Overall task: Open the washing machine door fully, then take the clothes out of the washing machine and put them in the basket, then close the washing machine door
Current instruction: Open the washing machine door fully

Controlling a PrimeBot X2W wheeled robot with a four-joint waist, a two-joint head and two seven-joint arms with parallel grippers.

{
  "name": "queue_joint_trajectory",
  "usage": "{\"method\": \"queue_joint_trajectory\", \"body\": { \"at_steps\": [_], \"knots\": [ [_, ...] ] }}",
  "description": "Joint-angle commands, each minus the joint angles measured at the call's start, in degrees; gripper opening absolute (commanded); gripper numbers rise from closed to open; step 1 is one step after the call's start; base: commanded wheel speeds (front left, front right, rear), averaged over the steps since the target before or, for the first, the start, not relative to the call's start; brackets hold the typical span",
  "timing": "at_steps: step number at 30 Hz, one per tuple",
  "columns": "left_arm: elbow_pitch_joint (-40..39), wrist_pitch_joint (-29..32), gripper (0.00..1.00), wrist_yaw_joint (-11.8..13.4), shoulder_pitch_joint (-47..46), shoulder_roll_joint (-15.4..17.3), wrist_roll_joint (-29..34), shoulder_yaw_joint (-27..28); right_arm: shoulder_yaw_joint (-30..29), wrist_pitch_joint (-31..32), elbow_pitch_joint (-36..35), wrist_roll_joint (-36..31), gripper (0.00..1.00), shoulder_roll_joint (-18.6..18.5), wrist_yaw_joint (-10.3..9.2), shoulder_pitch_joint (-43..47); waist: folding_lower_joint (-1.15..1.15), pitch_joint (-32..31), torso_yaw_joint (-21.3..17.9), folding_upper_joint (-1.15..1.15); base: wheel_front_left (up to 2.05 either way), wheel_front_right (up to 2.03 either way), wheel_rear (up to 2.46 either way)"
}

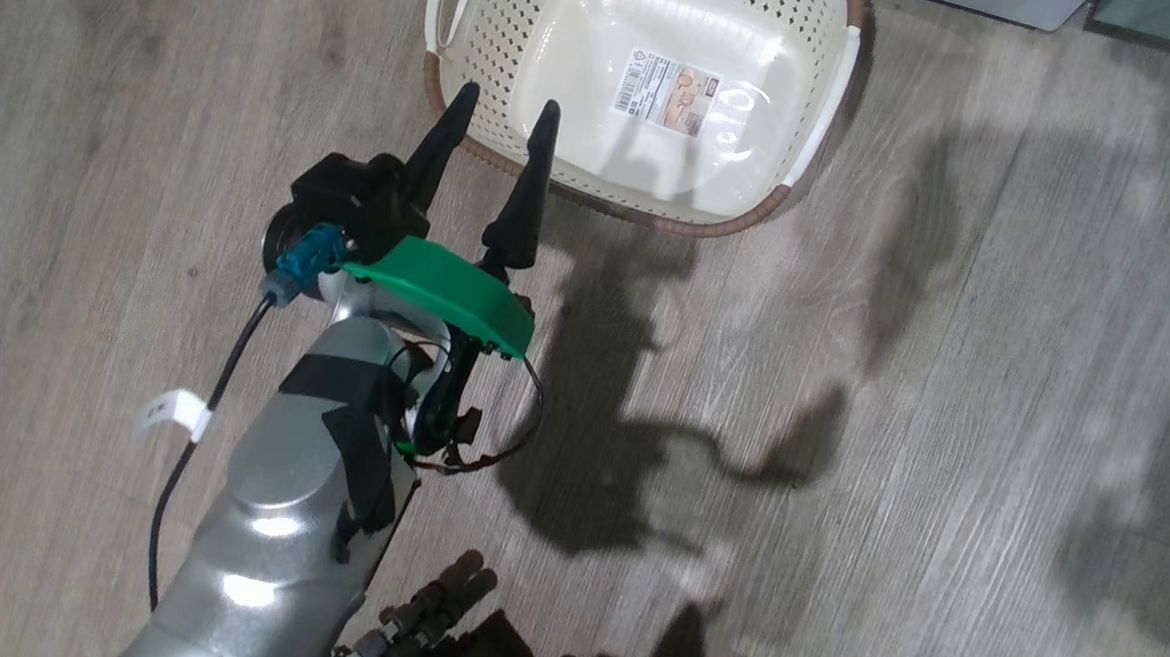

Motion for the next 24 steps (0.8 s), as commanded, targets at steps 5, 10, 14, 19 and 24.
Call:
{"method": "queue_joint_trajectory", "body": {
  "at_steps": [5, 10, 14, 19, 24],
  "knots": [
    [-1.51, -0.36, 1.00, 0.31, 0.17, 1.58, 0.71, 2.01, 2.29, 2.89, -4.67, -0.48, 0.00, 2.24, 0.21, 0.13, 0.00, -0.74, -0.18, 0.00, 0.00, 0.00, 0.00],
    [-1.27, -0.36, 1.00, 0.27, 0.31, 1.58, 0.95, 2.16, 3.74, 4.01, -5.62, -0.61, 0.00, 2.28, 0.21, 2.04, 0.00, -1.76, -0.48, 0.00, 0.00, 0.00, 0.00],
    [-0.99, -0.36, 1.00, 0.06, 0.81, 1.58, 1.03, 2.35, 5.06, 5.23, -6.12, -0.54, 0.00, 2.56, 0.21, 3.96, 0.00, -2.96, -0.75, 0.00, 0.00, 0.00, 0.00],
    [-0.54, -0.36, 1.00, -0.05, 1.68, 1.58, 1.23, 2.82, 6.83, 7.34, -7.14, -0.02, 0.00, 3.28, 0.21, 7.12, 0.00, -5.10, -1.16, 0.00, 0.00, 0.00, 0.00],
    [0.07, -0.36, 1.00, -0.44, 2.90, 1.58, 2.05, 4.33, 8.65, 8.57, -8.23, 0.59, 0.00, 4.43, 0.21, 10.99, 0.00, -8.08, -1.90, 0.00, 0.00, 0.00, 0.00]
  ]
}}
